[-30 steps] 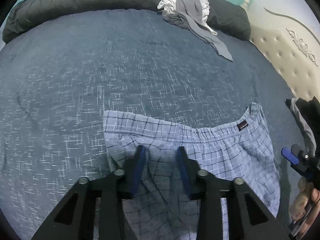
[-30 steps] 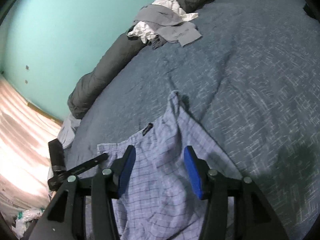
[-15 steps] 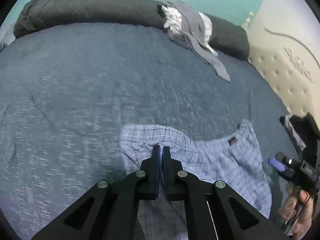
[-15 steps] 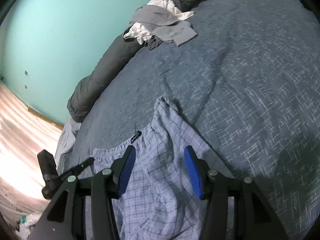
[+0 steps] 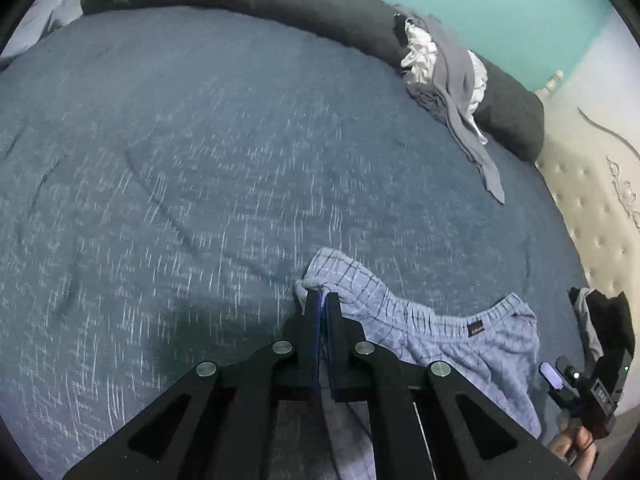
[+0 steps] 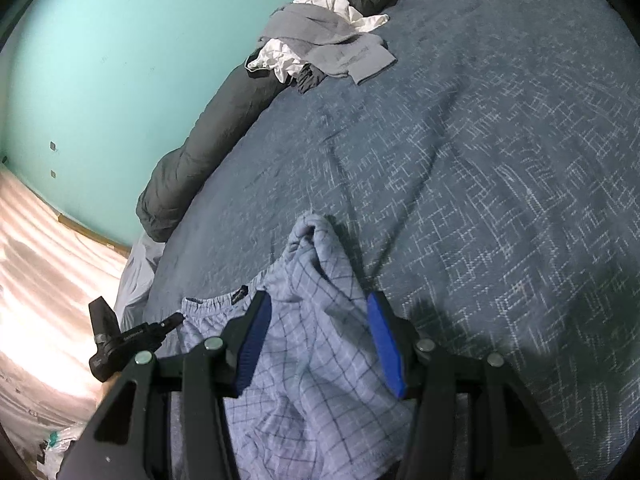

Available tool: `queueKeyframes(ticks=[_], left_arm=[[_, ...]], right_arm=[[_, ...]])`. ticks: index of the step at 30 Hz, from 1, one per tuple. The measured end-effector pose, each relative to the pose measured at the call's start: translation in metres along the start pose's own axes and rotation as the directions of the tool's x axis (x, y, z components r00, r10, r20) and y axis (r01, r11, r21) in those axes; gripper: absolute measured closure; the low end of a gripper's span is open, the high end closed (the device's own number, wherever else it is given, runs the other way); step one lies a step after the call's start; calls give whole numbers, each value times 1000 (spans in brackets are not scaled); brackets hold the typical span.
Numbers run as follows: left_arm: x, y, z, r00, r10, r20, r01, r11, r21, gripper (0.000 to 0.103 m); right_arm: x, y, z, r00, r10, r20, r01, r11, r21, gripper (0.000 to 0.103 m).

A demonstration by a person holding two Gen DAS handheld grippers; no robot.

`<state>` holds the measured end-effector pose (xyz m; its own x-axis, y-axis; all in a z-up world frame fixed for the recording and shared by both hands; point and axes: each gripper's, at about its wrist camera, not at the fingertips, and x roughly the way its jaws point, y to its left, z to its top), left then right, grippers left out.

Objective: Fold clothes

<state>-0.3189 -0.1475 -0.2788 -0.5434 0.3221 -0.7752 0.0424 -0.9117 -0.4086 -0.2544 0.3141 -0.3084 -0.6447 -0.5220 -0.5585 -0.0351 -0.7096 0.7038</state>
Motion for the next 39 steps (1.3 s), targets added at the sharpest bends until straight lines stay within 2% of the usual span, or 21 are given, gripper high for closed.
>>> queueKeyframes(ticks=[2, 3, 4, 13, 20, 24, 26, 32, 36, 38, 39], left_arm=[[-7, 0, -6, 1000, -17, 0, 17, 1000, -4, 81], [-11, -1, -9, 1000, -26, 0, 26, 1000, -6, 66], [-15, -1, -14, 999, -38, -4, 38, 999, -2, 64], [-26, -10, -79, 996, -65, -69, 64, 998, -16, 63], [-37, -16, -117, 994, -9, -110, 8, 1000, -12, 63], [-46, -27, -134, 990, 18, -139, -11, 999, 47, 63], [-48, -31, -141, 988, 34, -150, -23, 997, 72, 63], [-53, -32, -155, 984, 47, -171, -36, 997, 66, 63], [-47, -37, -156, 982, 66, -176, -50, 995, 90, 66], [-48, -36, -157, 983, 67, -170, -51, 994, 97, 86], [-49, -36, -157, 984, 68, -166, -51, 994, 101, 100]], right_arm=[[-1, -1, 0, 1000, 0, 0, 0, 1000, 1, 52], [-1, -1, 0, 1000, 0, 0, 0, 1000, 1, 52], [-2, -1, 0, 1000, 1, 1, -1, 1000, 3, 52], [-3, -1, 2, 1000, 9, 4, -9, 1000, 19, 52], [-3, -2, 2, 1000, 15, 1, -15, 999, 29, 52], [-4, 1, 2, 1000, 26, 5, -26, 999, 33, 52], [-5, 1, 2, 999, 32, 5, -32, 999, 35, 52], [-8, 1, 2, 999, 47, 2, -47, 998, 47, 52], [-11, 0, 1, 999, 45, 3, -45, 997, 55, 52], [-10, -1, 1, 999, 46, -1, -46, 997, 59, 52], [-9, -1, 1, 999, 46, -2, -46, 997, 61, 52]])
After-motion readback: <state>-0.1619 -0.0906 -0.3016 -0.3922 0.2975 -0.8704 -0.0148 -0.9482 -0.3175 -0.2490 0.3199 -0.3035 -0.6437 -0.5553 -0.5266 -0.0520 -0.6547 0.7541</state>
